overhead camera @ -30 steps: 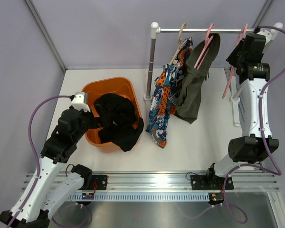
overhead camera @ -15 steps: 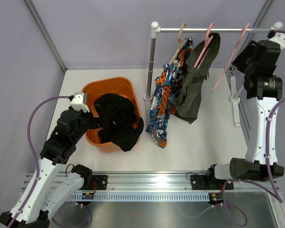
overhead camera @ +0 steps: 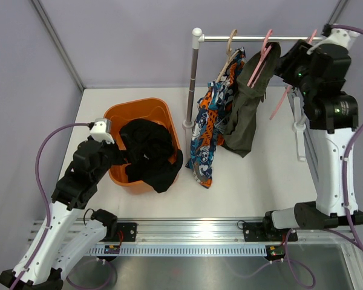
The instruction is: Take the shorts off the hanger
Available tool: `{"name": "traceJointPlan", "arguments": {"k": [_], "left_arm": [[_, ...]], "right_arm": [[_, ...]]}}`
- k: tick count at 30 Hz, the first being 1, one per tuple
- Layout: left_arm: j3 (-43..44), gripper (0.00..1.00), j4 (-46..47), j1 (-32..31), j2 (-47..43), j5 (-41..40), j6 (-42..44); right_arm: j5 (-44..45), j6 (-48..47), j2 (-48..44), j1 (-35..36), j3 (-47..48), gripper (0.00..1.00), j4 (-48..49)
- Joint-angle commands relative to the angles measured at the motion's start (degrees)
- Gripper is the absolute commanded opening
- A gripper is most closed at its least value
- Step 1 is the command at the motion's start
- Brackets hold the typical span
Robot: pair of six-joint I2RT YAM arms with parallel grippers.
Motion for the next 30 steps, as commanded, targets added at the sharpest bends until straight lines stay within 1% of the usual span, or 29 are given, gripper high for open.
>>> {"name": "traceJointPlan", "arguments": {"k": [1,4,7,12,15,16,18,20,22,25,30], "left_arm": [[-0.4,0.99,1.8,0.0,-0.6,-1.4,1.0],[-0.5,0.99,1.6,0.0,-0.6,-1.7,1.0],[-0.5,0.99,1.6,0.0,-0.7,-1.7,1.0],[-0.5,0.99,1.4,-0.1,-0.7,-2.0,1.1],[-0.5,0.99,1.4,0.0,-0.8,-2.1,1.3],[-0.5,0.99,1.4,0.0,-0.8,-2.1,1.3],[-0.5,0.99,1.4,0.0,-0.8,-2.1,1.4],[-0.6,0.99,1.3,0.0,-0.7,-2.1,1.6],[-0.6,0.99,1.2,0.0,-0.8,-2.2,1.6],[-0.6,0.99,1.1,0.0,-0.8,-2.4,1.7],[-0.9,0.99,0.9,0.0,-1.0,-2.7,1.7]], "right_arm": [[3.9,-0.4,4.8,6.7,4.1,0.57,-1.4],[5.9,0.1,8.2,9.0,4.7,0.57,0.4],[9.6,0.6,11.1,9.9,4.6,0.55,2.6],[13.2,0.2,15.4,11.1,4.1,0.54,5.4],[14.5,-0.3,16.2,11.2,1.0,0.54,10.3],[16.9,-0.7,16.2,11.3,-0.7,0.54,12.9],[19.0,-1.3,15.9,11.4,-2.8,0.54,16.1],[21.0,-2.2,15.5,11.4,-6.5,0.54,21.6],[21.7,-2.6,15.5,11.4,-8.2,0.54,24.6],[23.5,-3.4,16.4,11.4,-8.1,0.54,26.1],[25.7,-4.6,17.5,11.4,-8.9,0.38,29.0]]}}
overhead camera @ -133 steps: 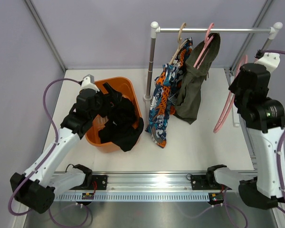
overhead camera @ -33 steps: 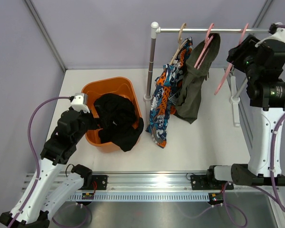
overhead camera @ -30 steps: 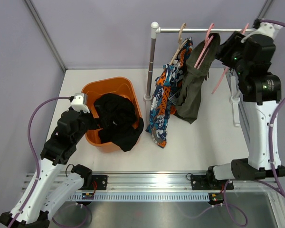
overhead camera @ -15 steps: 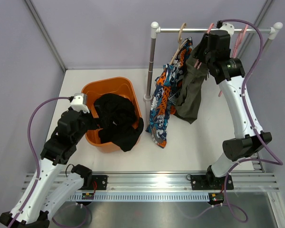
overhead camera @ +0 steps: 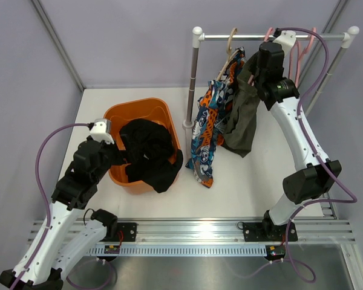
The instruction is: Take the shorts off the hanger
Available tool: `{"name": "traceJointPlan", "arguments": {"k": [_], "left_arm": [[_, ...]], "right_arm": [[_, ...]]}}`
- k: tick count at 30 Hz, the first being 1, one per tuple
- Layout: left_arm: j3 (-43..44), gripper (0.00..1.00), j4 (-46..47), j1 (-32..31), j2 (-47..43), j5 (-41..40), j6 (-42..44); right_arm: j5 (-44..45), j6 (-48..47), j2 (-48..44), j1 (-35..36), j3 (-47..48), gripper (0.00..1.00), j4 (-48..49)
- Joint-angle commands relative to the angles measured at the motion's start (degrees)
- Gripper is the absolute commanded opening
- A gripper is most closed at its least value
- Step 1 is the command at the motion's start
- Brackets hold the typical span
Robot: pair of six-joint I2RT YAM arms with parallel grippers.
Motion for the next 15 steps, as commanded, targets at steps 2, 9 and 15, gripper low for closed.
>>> {"name": "traceJointPlan", "arguments": {"k": [2,9,15], "left_arm": [[-0.7,0.99,1.2,0.0,-1.0,-1.1,0.9],[-0.7,0.99,1.3,0.0,-0.8,-1.0,1.2],[-0.7,0.99,1.1,0.0,-0.9,-1.2,1.2]], "right_arm": [[4.9,-2.1,0.4,0.6,-0.7,0.37,7.7],[5.0,-3.7,3.2,0.6,1.5,0.28,6.4],[4.9,-4.2,2.9,0.6,1.4,0.06,6.0]]}}
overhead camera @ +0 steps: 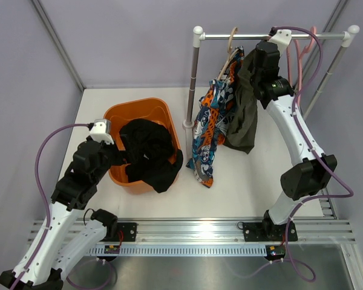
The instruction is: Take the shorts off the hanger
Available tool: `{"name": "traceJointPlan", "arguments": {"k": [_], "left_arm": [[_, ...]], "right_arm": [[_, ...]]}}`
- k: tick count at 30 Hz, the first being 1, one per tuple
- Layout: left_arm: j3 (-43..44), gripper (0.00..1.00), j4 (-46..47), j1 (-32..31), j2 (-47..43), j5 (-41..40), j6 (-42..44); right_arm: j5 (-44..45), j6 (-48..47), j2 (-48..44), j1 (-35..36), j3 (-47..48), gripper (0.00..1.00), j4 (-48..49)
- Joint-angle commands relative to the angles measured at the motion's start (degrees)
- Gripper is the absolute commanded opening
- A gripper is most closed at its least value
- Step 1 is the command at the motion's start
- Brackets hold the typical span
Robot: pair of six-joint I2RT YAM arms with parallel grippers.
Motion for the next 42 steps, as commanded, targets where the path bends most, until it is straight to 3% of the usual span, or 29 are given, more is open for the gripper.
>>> {"name": "traceJointPlan", "arguments": {"k": [1,8,17,28,35,39,42], "left_arm": [[-0.7,0.99,1.3,0.0,-0.7,-1.1,0.9],[-0.7,0.99,1.3,0.0,-0.8,-0.9,0.8],[-0.7,0.99,1.6,0.1,-0.7,-0.4,1.1],[-0.1,0.99,2.8,0.0,-0.1,1.5,1.2],[4.6,0.99,3.2,-0.6,4.6,5.7,-0.1],[10.7,0.99,3.5,-9.0,7.9,-0.8,-0.5],[17.8,0.99,3.5,-21.7,13.1,-10.9,-0.2]], "right_arm": [[2.0,-0.5,0.1,0.4,1.6,0.03,0.4],[0.9,-2.1,-4.9,0.3,2.9,0.00,-2.3],[-6.1,-0.3,-13.1,0.3,6.6,0.00,-14.7],[-16.7,2.6,-21.2,0.3,3.2,0.00,-28.3],[-27.7,3.1,-33.1,0.3,-5.2,0.00,-34.2],[-37.7,4.1,-41.6,0.4,-14.1,0.00,-35.4],[-39.8,4.4,-46.8,0.3,-18.0,0.00,-37.7]]}}
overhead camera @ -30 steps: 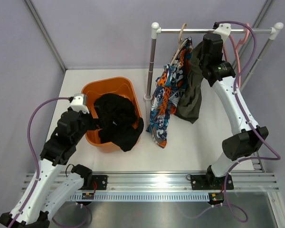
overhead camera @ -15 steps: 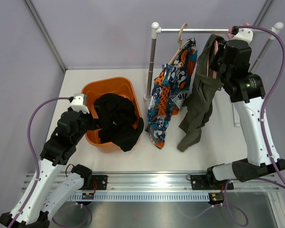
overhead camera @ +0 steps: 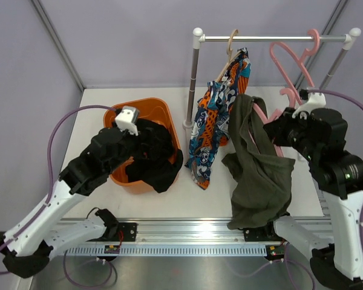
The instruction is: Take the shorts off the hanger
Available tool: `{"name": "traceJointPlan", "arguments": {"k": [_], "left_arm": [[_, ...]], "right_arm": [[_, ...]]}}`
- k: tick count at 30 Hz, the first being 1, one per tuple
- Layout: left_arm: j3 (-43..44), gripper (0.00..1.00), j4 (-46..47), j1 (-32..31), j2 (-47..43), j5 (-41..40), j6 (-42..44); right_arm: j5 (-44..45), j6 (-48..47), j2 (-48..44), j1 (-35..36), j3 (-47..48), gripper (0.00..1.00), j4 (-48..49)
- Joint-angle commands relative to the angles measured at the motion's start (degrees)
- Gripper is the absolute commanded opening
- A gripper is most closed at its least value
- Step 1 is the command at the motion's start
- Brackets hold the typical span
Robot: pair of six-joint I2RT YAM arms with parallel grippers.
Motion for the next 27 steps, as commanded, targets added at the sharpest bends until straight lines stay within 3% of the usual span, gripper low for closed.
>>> {"name": "traceJointPlan", "arguments": {"k": [1,2,10,19,27], "left_arm": [[9.5,0.99,4.0,-11.3,5.8,-10.7,0.3],[11.5,0.99,4.6,-16.3,7.7,-13.6,0.3],[31.0,0.99,12.0,-30.5,25.4,-18.1,3.7],[46.2,0.99,13.5,-34.5,45.1,-20.5,4.4],[47.3,0.98,14.2,-34.6,50.9,-17.2,3.4]], "right_arm": [[-7.6,1.0,-6.5,0.2,-2.5,0.00,-0.7],[-7.5,1.1,-7.4,0.2,-3.6,0.00,-1.4],[-9.0,0.9,-11.3,0.3,-3.6,0.00,-6.3],[-8.8,0.8,-11.0,0.2,-2.2,0.00,-8.2],[-9.0,0.7,-10.2,0.2,-2.4,0.00,-7.3]]}}
